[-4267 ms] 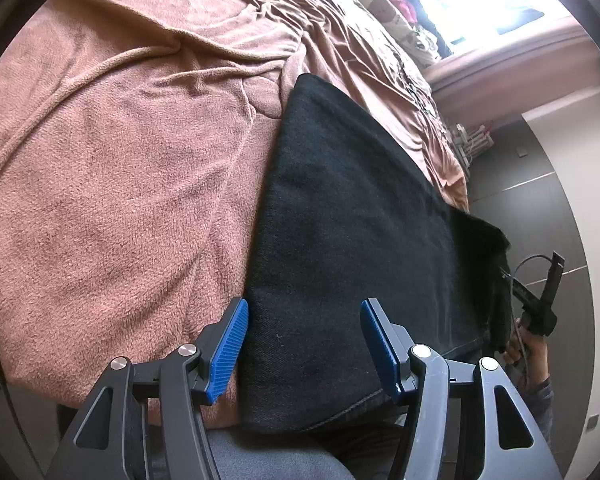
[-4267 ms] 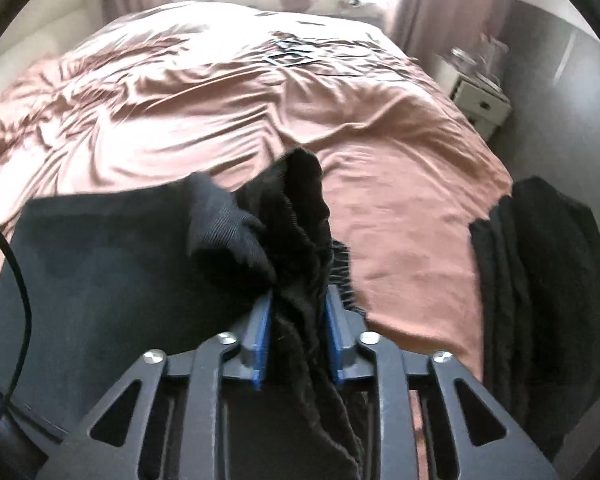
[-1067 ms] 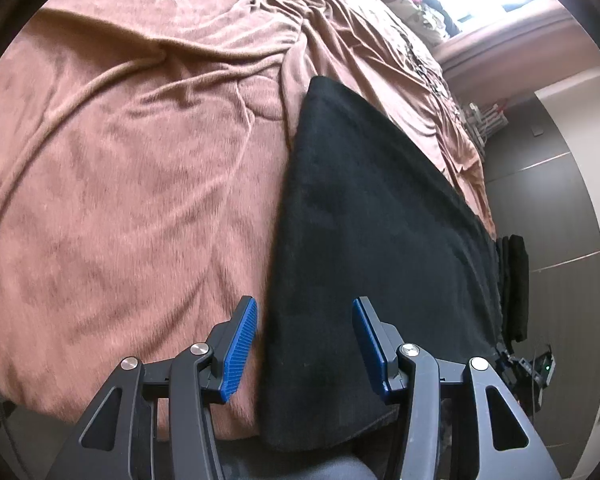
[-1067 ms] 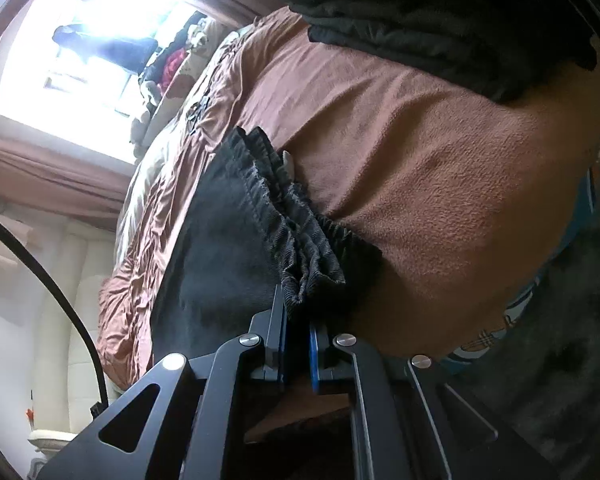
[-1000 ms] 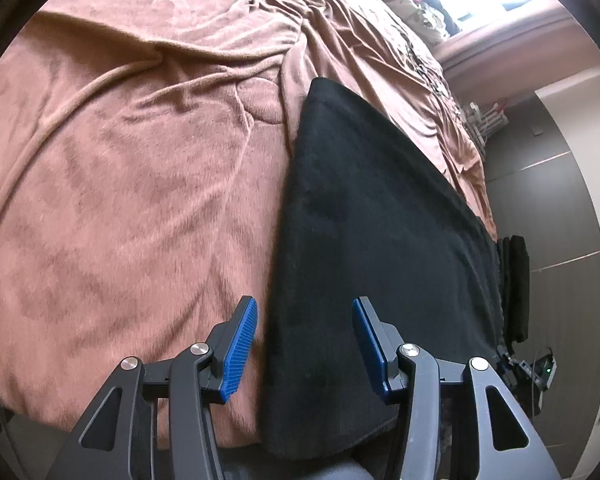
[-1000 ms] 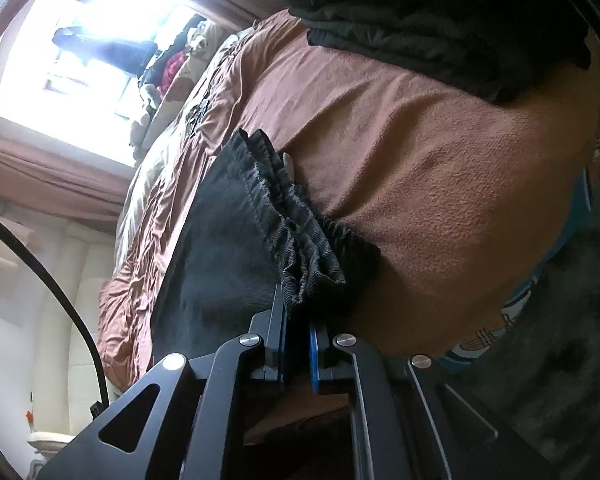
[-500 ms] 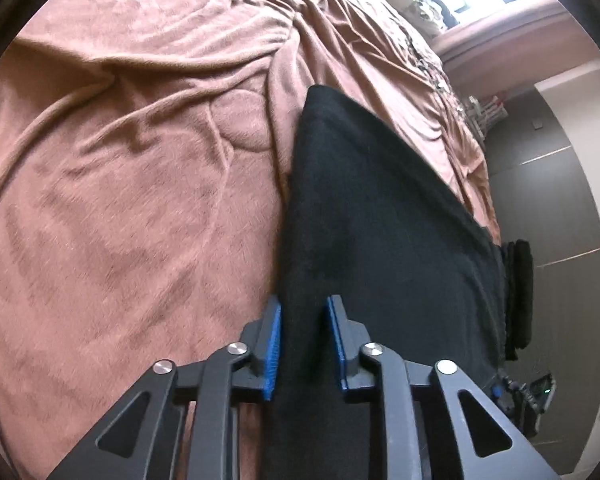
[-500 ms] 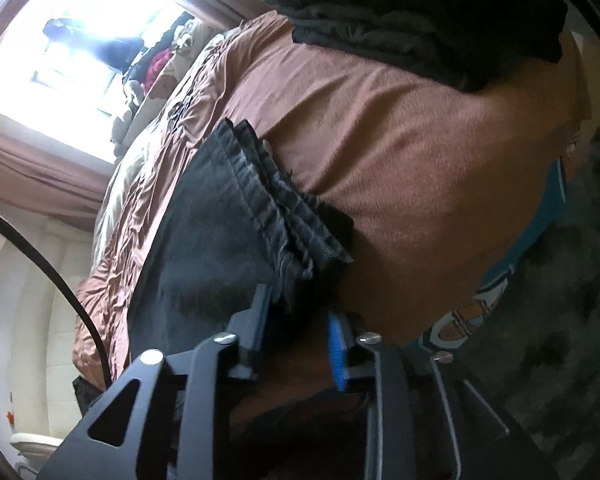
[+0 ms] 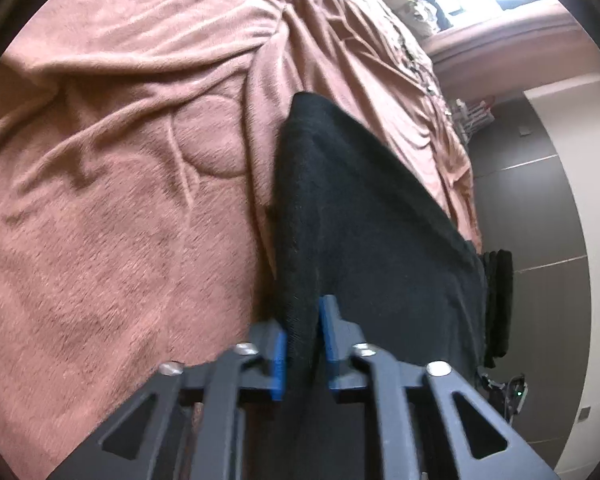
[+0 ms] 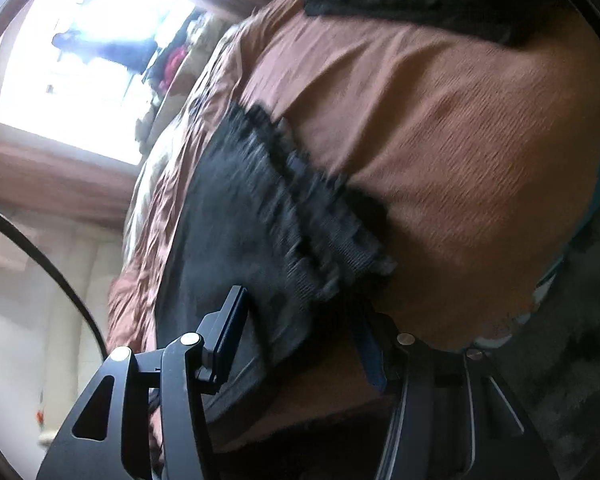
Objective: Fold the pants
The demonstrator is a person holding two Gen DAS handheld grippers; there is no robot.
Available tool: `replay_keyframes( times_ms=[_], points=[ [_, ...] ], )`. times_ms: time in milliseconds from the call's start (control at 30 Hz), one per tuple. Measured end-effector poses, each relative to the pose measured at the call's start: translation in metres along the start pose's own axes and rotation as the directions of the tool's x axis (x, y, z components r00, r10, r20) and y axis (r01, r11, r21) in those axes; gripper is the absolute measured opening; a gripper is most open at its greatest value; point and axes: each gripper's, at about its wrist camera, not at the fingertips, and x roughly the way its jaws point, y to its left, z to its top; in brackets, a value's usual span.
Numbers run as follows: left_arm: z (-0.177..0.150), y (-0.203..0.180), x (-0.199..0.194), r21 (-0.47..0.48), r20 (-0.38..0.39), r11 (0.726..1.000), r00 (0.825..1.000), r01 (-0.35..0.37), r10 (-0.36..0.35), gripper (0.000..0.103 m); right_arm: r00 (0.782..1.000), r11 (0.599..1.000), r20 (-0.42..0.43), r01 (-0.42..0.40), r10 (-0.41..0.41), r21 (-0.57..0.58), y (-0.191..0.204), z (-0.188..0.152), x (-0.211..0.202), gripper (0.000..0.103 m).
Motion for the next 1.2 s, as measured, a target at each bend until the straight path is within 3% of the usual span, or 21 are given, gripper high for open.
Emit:
replay_keyframes(
  times_ms=[200, 500, 667, 1200],
  points=[
    [0.003, -0.016, -0.019, 0.024, 0.043, 1.0, 0.999, 0.006, -0.007, 0.006, 0.999, 1.0, 0.02, -0.027, 0.027, 0.002, 0.002, -0.002, -0.002, 0.024],
    [0.016, -0.04, -0.058, 0.066, 0.088, 0.998, 0.996, 0.025, -0.031, 0.005, 0.998, 0.998, 0.012, -0.06, 0.06, -0.018, 0.009, -0.007, -0.005, 0.023],
    [0.023, -0.04, -0.082, 0.076, 0.125, 0.997, 0.992, -0.009, -0.001, 0.005, 0.996, 0.995, -0.041, -0.082, 0.08, -0.053, 0.022, -0.016, 0.011, 0.023],
    [0.038, 0.047, -0.164, -0.037, 0.226, 0.995, 0.969, -0.091, 0.097, 0.005, 0.972, 0.979, -0.216, -0.129, 0.093, -0.157, 0.079, -0.038, 0.09, 0.023]
  ],
)
